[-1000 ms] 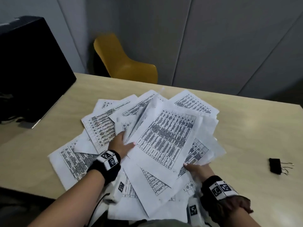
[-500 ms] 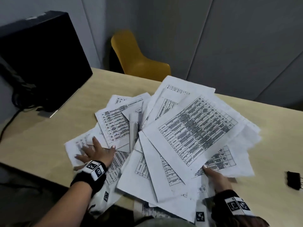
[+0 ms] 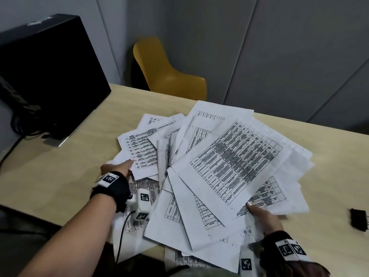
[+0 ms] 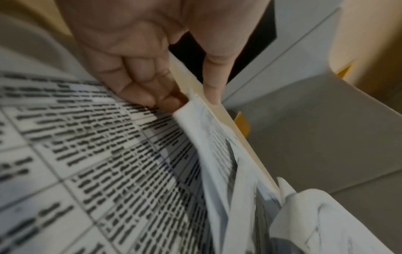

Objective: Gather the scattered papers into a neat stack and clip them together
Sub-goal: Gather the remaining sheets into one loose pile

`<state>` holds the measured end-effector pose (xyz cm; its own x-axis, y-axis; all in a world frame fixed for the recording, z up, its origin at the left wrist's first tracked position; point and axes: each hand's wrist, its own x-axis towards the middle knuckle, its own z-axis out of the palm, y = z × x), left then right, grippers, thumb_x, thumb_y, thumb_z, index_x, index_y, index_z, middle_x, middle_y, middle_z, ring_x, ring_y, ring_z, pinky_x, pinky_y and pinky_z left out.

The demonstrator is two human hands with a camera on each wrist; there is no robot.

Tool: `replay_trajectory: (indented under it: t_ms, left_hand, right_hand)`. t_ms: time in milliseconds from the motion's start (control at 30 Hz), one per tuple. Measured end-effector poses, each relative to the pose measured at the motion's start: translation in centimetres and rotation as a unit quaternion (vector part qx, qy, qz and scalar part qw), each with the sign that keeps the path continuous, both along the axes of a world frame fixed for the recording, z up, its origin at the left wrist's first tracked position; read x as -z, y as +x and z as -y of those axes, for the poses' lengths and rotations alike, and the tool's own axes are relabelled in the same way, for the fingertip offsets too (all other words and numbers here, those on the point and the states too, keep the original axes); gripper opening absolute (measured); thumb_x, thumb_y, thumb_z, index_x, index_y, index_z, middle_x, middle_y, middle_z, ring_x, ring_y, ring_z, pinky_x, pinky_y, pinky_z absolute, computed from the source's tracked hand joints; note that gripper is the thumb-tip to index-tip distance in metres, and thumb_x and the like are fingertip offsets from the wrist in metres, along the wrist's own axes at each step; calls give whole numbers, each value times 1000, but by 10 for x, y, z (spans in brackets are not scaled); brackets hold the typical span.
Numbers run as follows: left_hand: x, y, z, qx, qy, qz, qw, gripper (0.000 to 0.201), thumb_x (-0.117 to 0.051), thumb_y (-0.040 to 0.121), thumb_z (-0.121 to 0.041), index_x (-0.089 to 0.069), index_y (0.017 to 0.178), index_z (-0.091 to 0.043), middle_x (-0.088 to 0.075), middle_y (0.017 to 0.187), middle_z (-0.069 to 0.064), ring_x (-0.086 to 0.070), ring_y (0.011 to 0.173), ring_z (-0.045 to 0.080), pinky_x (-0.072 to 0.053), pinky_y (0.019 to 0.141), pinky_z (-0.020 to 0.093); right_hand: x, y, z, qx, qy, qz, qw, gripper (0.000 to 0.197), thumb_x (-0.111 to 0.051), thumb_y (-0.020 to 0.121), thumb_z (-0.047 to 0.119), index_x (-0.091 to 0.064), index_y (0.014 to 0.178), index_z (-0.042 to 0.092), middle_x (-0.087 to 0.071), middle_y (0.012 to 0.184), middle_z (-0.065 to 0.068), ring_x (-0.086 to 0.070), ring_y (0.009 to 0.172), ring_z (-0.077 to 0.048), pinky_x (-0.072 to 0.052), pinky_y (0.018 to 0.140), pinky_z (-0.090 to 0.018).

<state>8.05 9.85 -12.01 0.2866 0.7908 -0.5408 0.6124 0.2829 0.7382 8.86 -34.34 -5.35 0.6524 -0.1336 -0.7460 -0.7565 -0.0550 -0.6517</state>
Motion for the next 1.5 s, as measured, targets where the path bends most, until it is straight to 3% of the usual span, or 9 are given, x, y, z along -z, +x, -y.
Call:
replay_trajectory:
  t_ms: [167, 300, 400, 533, 733, 900, 1100, 1367, 1500]
  left_hand:
    - [-52, -13, 44, 110, 41, -1, 993, 19, -74, 70, -7, -62, 85, -5, -69, 93, 16, -67, 82, 29, -54, 80, 39]
    - [-59, -42, 49, 271, 65, -83, 957, 33, -75, 70, -1, -63, 102, -2, -68, 99, 12, -64, 87, 26, -49, 78, 30]
    - [-54, -63, 44, 347, 77, -146, 923, 43, -82, 62, -8, -64, 101, -7, -69, 101, 6, -64, 91, 25, -49, 86, 31]
    - [-62, -62, 44, 257, 165, -181, 935, 92, -82, 47, -54, -44, 123, -18, -56, 121, 12, -54, 111, 35, -46, 96, 43]
    - [-72, -42, 65, 117, 109, -93, 983, 80, -81, 68, -22, -33, 128, -3, -48, 128, 18, -49, 119, 38, -43, 95, 40]
    - [-76, -42, 76, 192, 44, -37, 980, 29, -69, 80, -11, -61, 107, -3, -64, 113, 9, -61, 101, 27, -44, 91, 33]
    - [-111, -41, 86, 300, 217, -134, 919, 28, -49, 91, -11, -59, 113, 3, -62, 119, 24, -57, 109, 39, -43, 91, 36]
    - [-177, -57, 78, 338, 355, -95, 866, 28, -44, 92, -6, -59, 115, -3, -64, 112, 25, -57, 102, 42, -42, 84, 35]
    - [-219, -68, 85, 326, 443, -51, 834, 25, -45, 92, -6, -58, 112, -1, -65, 104, 28, -57, 97, 46, -44, 82, 42]
  right_hand:
    - [-9, -4, -3, 6, 33, -17, 999, 47, -74, 71, 21, -60, 98, -15, -64, 93, -26, -61, 82, -39, -45, 73, -36]
    - [7, 1, -3, 20, -3, 0, 1000, 81, -86, 27, 50, -67, 87, -1, -67, 95, -19, -64, 85, -35, -48, 85, -43]
    - [5, 2, -2, 12, 14, -1, 1000, 32, -75, 69, 30, -62, 83, 4, -60, 104, -14, -57, 75, -27, -42, 86, -39]
    - [9, 5, 1, -7, 0, -3, 1000, 50, -71, 75, 24, -59, 112, -8, -58, 114, -17, -55, 74, -25, -37, 82, -37]
    - [-3, 4, 0, -33, 45, -17, 998, 48, -59, 87, 11, -46, 123, -16, -49, 131, -28, -42, 125, -43, -33, 101, -48]
    - [2, 0, -3, -41, 26, 5, 999, 119, -84, 27, 48, -49, 125, -8, -53, 126, -20, -55, 88, -35, -41, 90, -49]
    - [3, 4, -4, -24, 41, -32, 998, 79, -69, 77, 22, -30, 140, -4, -27, 151, -19, -22, 140, -38, -18, 108, -58]
    - [16, 15, 0, -15, -14, -7, 1000, 57, -71, 77, 11, -48, 121, -15, -49, 134, -27, -49, 118, -38, -36, 90, -37]
    - [15, 13, -1, -25, 1, -15, 1000, 59, -75, 71, 18, -52, 119, -9, -45, 139, -24, -40, 129, -38, -30, 103, -43]
